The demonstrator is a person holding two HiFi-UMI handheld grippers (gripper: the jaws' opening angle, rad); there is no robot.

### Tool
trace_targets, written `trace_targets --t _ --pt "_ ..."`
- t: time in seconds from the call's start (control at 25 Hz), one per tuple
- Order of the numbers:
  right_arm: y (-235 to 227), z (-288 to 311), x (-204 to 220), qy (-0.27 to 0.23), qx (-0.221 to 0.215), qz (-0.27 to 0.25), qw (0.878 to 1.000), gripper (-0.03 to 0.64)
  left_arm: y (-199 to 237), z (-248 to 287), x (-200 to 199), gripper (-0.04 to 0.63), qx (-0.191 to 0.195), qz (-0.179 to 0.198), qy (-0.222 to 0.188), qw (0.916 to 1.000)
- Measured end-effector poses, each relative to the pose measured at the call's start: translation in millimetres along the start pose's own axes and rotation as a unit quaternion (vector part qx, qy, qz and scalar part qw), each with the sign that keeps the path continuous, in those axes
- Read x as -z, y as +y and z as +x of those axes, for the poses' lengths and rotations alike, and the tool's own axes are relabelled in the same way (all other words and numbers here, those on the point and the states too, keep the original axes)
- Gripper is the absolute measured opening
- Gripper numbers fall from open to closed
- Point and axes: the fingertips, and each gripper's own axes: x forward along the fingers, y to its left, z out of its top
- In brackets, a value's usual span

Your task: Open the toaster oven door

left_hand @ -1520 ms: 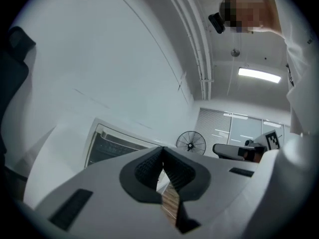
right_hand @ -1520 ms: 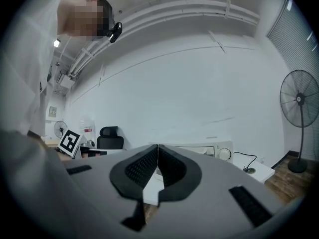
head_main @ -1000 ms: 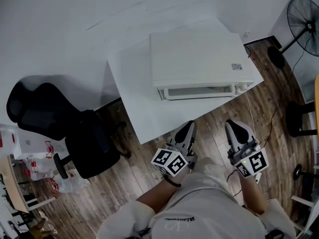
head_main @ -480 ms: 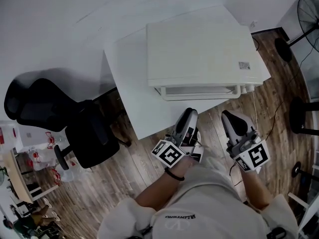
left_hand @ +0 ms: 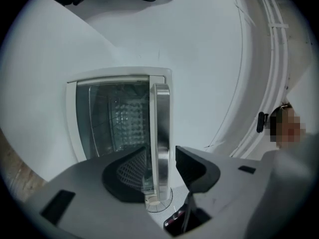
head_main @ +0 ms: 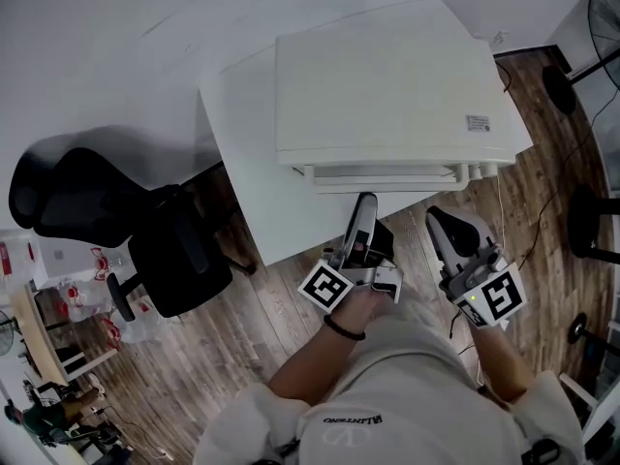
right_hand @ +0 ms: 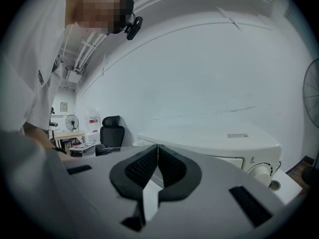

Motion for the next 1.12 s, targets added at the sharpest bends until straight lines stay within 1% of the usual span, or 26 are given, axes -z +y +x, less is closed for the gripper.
trace_targets --t 0.12,0.32,0.48,0.56,0.6,0.84,0.96,1.12 --pt "-0.1 5.1 1.1 0.002 -0.008 0.0 1.0 0.018 -1.8 6.3 -3.2 0.169 0.009 -0.008 -0.011 0.9999" --pt "0.1 10.0 5.2 0.006 -0.015 0.006 1.0 0.018 0.1 13.2 -7.7 0.166 0.008 -0.018 -0.025 0.9995" --pt "0.2 11.1 5.0 0.003 -0.015 0.007 1.0 0.018 2.0 16.3 -11.7 0.143 0.009 -0.025 -0.036 0.999" --pt "1.3 10.0 6.1 0.003 -0.014 0.009 1.0 0.018 0.3 16.9 -12.3 0.114 0.011 -0.022 -0.039 0.9989" --pt "1.9 9.0 6.8 0.003 -0.013 0.01 1.0 0.018 -0.3 16.8 -12.3 0.112 0.011 -0.021 -0.04 0.9989" --pt "5.8 1.7 10.3 0.002 -0.005 0.019 1.0 0.018 0.3 15.1 -11.4 0.106 0.003 -0.01 -0.038 0.9992" --pt "7.9 -3.3 11.9 0.0 0.0 0.023 1.0 0.018 0.5 10.6 -9.6 0.106 -0.001 -0.01 -0.035 0.9993" --pt "11.2 -9.8 13.9 -0.001 0.007 0.026 1.0 0.018 -0.1 0.5 -6.1 0.104 -0.001 -0.005 -0.025 0.9997"
